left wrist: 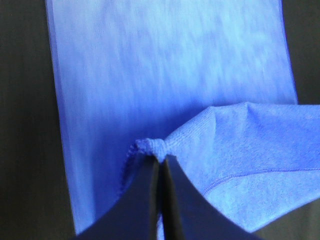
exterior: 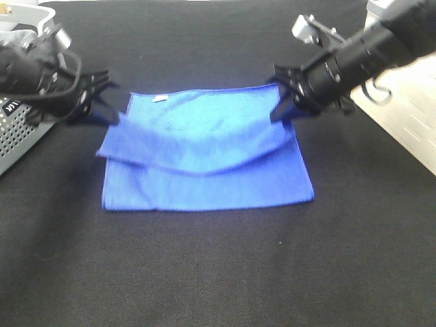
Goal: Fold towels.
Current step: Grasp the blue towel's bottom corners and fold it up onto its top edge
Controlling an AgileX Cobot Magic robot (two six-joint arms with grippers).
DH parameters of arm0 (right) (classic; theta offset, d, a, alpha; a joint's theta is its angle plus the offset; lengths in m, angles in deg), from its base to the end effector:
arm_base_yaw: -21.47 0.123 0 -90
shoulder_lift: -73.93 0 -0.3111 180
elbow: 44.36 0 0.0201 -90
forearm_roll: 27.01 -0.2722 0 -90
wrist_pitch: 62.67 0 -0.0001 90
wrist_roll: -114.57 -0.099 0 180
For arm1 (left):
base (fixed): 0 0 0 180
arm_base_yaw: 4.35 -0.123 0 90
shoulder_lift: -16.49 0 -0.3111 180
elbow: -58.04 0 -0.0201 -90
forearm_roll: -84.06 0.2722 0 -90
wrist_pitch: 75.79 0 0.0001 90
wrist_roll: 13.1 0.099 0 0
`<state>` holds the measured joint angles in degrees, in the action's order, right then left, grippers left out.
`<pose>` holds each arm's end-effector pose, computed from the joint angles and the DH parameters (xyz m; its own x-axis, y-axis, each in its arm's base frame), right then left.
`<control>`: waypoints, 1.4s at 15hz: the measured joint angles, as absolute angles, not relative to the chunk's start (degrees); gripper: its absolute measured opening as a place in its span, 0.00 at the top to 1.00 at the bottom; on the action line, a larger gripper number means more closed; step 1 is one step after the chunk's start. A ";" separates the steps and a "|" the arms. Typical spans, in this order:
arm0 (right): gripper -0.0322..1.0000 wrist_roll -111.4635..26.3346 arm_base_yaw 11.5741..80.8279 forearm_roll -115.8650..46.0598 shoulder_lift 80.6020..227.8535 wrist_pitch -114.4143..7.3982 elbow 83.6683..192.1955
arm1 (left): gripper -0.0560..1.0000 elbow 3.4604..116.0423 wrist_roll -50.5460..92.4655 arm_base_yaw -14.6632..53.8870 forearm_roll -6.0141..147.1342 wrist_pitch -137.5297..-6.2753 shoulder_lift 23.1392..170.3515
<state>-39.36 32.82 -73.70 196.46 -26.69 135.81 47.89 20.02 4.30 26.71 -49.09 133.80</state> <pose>0.4370 0.1309 0.1800 -0.9113 0.0491 -0.4088 -0.1710 0.8581 0.4842 0.4161 -0.1013 0.1770 -0.8651 -0.2075 -0.4567 0.0568 0.8641 -0.5000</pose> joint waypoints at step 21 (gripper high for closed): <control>0.20 -43.48 26.80 -59.67 232.09 -10.25 190.93 | 0.28 88.17 22.48 3.33 30.66 -56.65 163.59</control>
<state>-43.48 26.80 -59.67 232.09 -10.25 190.93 88.17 22.48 3.33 30.66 -56.65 163.59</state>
